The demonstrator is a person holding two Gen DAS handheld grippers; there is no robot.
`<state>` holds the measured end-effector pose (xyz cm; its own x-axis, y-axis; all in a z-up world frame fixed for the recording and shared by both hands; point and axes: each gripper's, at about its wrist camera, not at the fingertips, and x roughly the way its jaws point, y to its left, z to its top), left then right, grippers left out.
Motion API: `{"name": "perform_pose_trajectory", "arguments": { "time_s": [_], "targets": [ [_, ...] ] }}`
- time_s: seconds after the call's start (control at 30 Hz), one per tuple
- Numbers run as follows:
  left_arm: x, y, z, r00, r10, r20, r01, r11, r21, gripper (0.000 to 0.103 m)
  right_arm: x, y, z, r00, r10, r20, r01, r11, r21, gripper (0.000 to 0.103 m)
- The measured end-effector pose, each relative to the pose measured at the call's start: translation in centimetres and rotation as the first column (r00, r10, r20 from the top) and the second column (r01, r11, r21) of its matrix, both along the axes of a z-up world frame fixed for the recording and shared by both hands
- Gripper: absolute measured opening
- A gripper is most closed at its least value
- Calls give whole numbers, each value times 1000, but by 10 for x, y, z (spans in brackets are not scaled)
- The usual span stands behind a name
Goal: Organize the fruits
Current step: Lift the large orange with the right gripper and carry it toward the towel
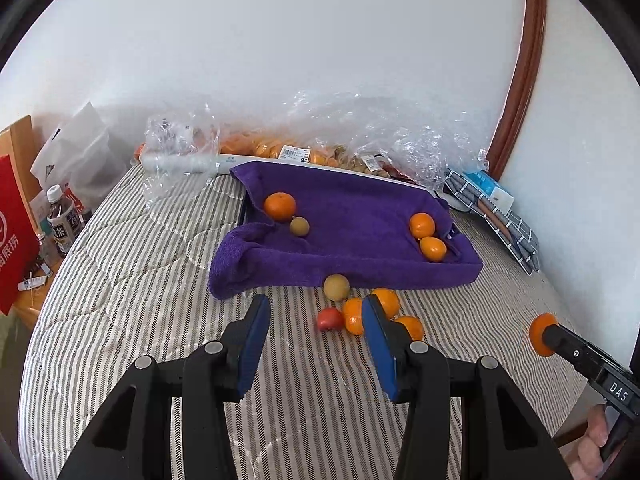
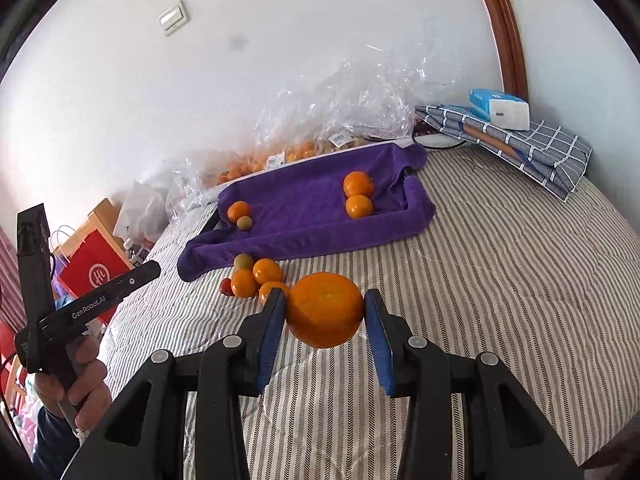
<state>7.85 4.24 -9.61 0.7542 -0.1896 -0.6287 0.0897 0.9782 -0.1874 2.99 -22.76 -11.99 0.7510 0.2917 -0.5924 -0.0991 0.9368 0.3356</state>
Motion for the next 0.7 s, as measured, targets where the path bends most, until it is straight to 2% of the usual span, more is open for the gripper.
{"name": "perform_pose_trajectory", "arguments": {
  "time_s": [0.27, 0.4, 0.7],
  "targets": [
    [11, -14, 3, 1000, -7, -29, 7, 1000, 6, 45, -5, -13, 11, 999, -14, 30, 14, 1000, 2, 40],
    [13, -19, 1, 999, -11, -32, 12, 999, 37, 45, -5, -18, 9, 999, -23, 34, 22, 1000, 16, 40],
    [24, -17, -13, 997, -3, -83, 6, 999, 36, 45, 4, -23, 4, 999, -31, 23, 30, 999, 29, 40]
  ]
}}
